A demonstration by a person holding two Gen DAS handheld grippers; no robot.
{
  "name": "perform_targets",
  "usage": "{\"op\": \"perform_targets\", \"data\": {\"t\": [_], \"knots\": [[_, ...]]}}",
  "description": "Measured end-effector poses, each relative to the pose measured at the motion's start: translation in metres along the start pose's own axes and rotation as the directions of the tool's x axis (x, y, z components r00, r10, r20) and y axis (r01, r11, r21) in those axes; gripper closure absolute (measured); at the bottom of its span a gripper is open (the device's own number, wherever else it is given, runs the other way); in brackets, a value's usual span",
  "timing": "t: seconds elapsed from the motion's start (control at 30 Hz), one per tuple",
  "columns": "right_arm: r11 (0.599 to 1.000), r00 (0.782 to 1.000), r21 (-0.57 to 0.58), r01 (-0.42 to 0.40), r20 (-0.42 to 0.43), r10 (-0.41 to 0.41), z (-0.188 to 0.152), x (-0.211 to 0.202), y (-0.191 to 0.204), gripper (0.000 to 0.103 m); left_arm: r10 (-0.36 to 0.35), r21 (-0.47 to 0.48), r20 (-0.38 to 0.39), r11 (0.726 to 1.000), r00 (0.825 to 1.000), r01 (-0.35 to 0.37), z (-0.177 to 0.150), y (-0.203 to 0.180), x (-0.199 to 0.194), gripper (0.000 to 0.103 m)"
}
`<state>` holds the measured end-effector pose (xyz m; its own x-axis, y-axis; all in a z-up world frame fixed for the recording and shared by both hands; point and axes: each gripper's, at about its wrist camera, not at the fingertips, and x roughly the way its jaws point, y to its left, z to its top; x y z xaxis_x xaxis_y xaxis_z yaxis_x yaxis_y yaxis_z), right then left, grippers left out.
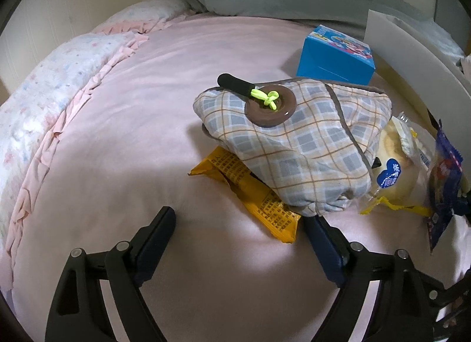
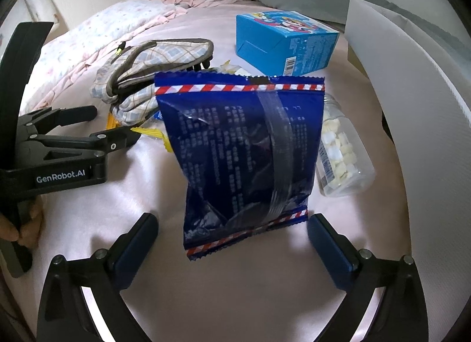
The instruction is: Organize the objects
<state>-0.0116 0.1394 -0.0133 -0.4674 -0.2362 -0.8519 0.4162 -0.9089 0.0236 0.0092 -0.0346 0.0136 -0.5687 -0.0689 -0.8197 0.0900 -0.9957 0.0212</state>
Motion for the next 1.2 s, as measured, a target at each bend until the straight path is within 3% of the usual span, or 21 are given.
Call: {"op": "perform_targets", "data": {"t": [0.1, 0.17, 0.27, 0.33, 0.5, 0.77, 1.2], "knots": [[1.0, 1.0, -0.017, -0.001, 0.025, 0.002, 0.0, -0.004, 0.004, 0.016, -0.027, 0.006, 0.007, 1.0, 1.0, 0.027, -0.001, 0.002, -0.007, 0.038], [0.999, 0.999, -0.049, 0.01, 0.047, -0.008, 0.003, -0.007, 0.013, 0.036, -0.04, 0.011, 0.01, 0.999, 0.999, 0.04, -0.002, 0.002, -0.012, 0.05], [0.996, 0.998, -0.085, 0.019, 0.064, -0.013, 0.005, -0.012, 0.021, 0.061, -0.045, -0.002, 0.017, 0.999, 0.999, 0.045, -0.004, 0.003, -0.018, 0.055], [0.996, 0.998, -0.09, 0.014, 0.067, -0.008, 0.009, -0.012, 0.025, 0.068, -0.031, 0.014, 0.032, 0.999, 0.999, 0.031, -0.003, 0.001, -0.024, 0.056], [0.999, 0.993, -0.042, -0.018, 0.115, 0.023, 0.011, -0.029, 0.014, 0.07, -0.026, 0.047, 0.092, 0.999, 0.995, 0.022, 0.004, -0.005, -0.038, 0.056], [0.997, 0.977, -0.019, -0.07, 0.203, 0.073, 0.016, -0.068, 0.01, 0.074, -0.08, 0.022, 0.173, 0.997, 0.982, 0.077, 0.018, -0.004, -0.066, 0.056], [0.996, 0.973, -0.063, -0.066, 0.219, 0.079, 0.026, -0.081, 0.015, 0.074, -0.139, 0.136, 0.218, 0.985, 0.966, 0.111, 0.03, -0.039, -0.082, 0.055]]}}
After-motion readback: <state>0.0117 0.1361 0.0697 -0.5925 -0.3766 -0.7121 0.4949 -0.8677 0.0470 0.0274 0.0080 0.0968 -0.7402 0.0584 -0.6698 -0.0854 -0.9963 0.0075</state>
